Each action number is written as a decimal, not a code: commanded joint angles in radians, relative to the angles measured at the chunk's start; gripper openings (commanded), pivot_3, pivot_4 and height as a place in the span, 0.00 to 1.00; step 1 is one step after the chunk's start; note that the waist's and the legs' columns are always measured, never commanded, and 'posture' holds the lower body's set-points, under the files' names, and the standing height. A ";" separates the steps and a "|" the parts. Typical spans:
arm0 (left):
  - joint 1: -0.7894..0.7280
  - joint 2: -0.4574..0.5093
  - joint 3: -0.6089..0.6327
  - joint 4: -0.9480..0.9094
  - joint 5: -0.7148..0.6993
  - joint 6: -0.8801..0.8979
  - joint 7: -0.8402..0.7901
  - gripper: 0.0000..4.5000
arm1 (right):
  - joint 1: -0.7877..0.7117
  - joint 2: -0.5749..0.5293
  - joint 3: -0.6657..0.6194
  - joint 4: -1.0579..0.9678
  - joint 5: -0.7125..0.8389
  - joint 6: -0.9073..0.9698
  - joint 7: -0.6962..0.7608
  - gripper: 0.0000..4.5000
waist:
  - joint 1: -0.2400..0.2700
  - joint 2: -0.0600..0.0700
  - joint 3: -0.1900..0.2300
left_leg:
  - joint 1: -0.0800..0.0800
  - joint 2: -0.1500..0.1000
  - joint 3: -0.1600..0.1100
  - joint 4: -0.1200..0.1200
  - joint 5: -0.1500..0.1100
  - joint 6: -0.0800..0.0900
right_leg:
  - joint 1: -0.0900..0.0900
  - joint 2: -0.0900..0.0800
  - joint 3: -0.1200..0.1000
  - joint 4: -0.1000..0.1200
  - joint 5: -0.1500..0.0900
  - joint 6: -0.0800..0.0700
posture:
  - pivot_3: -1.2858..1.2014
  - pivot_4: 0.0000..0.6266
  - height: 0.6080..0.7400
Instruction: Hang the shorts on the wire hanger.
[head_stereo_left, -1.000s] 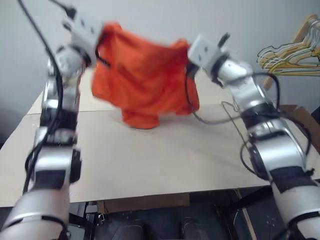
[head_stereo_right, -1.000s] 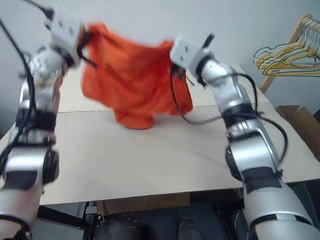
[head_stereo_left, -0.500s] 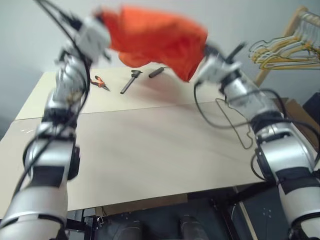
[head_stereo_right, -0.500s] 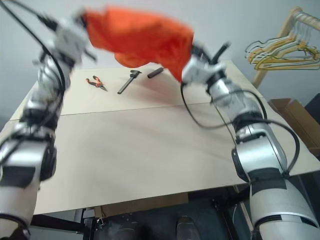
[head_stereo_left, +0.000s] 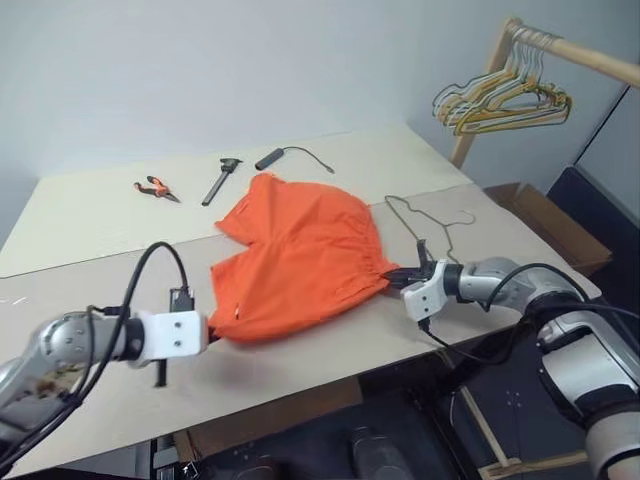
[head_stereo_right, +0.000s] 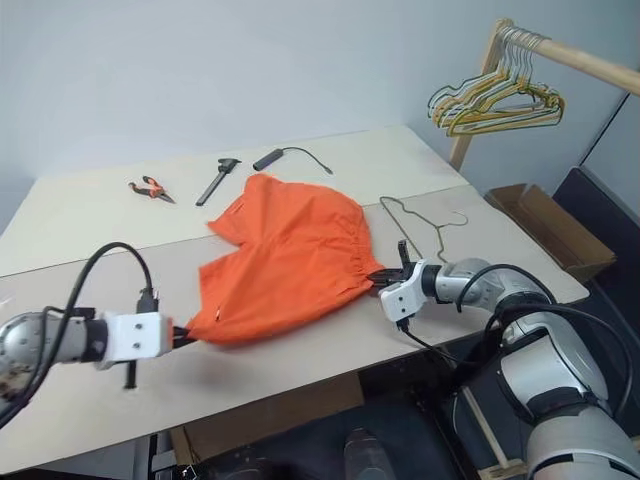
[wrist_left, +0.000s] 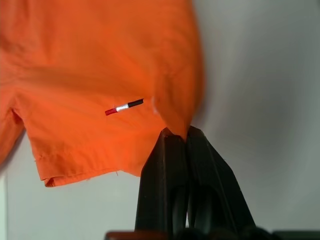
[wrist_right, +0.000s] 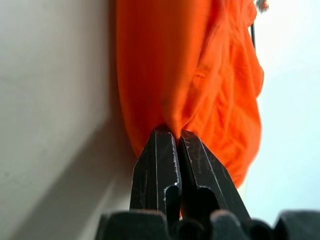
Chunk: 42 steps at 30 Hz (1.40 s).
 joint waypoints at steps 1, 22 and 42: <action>0.089 0.031 0.121 -0.085 -0.028 0.036 -0.100 0.00 | 0.014 -0.029 -0.003 -0.044 -0.034 0.001 -0.039 0.01 | 0.010 0.000 0.000 | 0.000 0.001 0.000 0.000 0.000 0.000 | 0.001 0.001 0.000 -0.001 0.000 0.000 | 0.50 0.07 1.00; 0.026 -0.050 0.322 -0.087 -0.206 0.149 -0.266 0.68 | 0.471 -0.399 -0.175 -0.758 0.786 0.314 0.502 0.74 | 0.070 0.000 0.000 | -0.002 0.005 0.007 0.000 -0.004 0.002 | -0.002 0.001 0.004 -0.004 0.005 -0.008 | 0.50 0.06 1.00; -0.506 -0.322 0.160 -0.072 -0.581 0.484 0.039 0.99 | 0.173 -0.093 -0.444 -0.505 0.846 1.860 0.199 1.00 | 0.091 -0.001 -0.005 | -0.023 0.003 0.009 0.003 -0.005 0.000 | -0.022 0.003 0.006 -0.004 0.008 -0.007 | 0.48 0.04 1.00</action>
